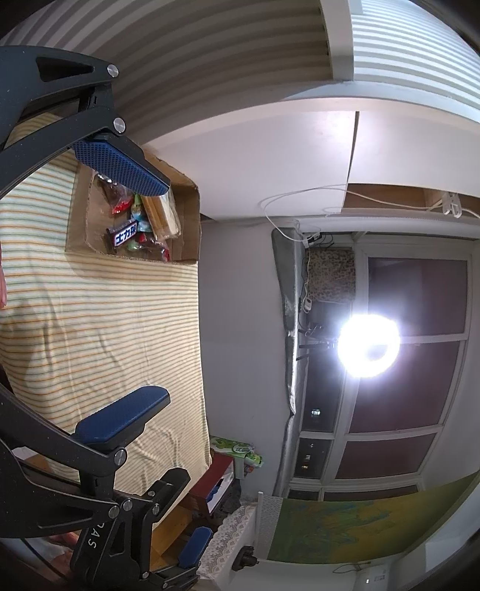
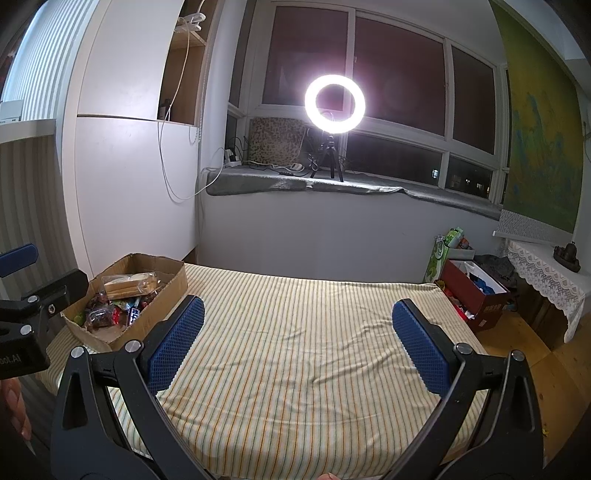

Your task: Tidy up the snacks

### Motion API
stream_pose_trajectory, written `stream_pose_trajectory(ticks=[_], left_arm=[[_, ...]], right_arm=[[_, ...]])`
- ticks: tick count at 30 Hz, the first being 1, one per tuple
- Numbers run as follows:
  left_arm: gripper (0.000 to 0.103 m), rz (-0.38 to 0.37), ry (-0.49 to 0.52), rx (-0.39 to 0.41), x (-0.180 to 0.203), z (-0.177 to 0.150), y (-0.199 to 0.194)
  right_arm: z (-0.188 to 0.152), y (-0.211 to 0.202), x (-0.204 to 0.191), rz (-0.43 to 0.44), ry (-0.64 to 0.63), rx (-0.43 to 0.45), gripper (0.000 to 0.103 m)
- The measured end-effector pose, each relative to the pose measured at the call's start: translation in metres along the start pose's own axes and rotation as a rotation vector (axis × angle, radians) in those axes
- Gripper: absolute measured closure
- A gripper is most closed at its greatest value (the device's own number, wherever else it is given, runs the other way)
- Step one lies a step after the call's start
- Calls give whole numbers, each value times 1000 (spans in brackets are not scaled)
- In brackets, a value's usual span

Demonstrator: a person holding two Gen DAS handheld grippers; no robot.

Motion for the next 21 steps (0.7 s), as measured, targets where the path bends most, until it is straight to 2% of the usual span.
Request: stream_pose_trajectory(ticks=[21], left_arm=[[1, 0, -4, -1, -4, 0, 1]], right_arm=[[0, -1, 0, 1, 1, 0, 0]])
Point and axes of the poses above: each gripper's, at about its wrist camera, not at the fingertips, and y roughly the way its jaws point, x to its right, z to its top, the point moved 10 cm from there along y, roughly the way its jaws point, and after that the axes turned 4 degrees about z, right-handed, at the moved point
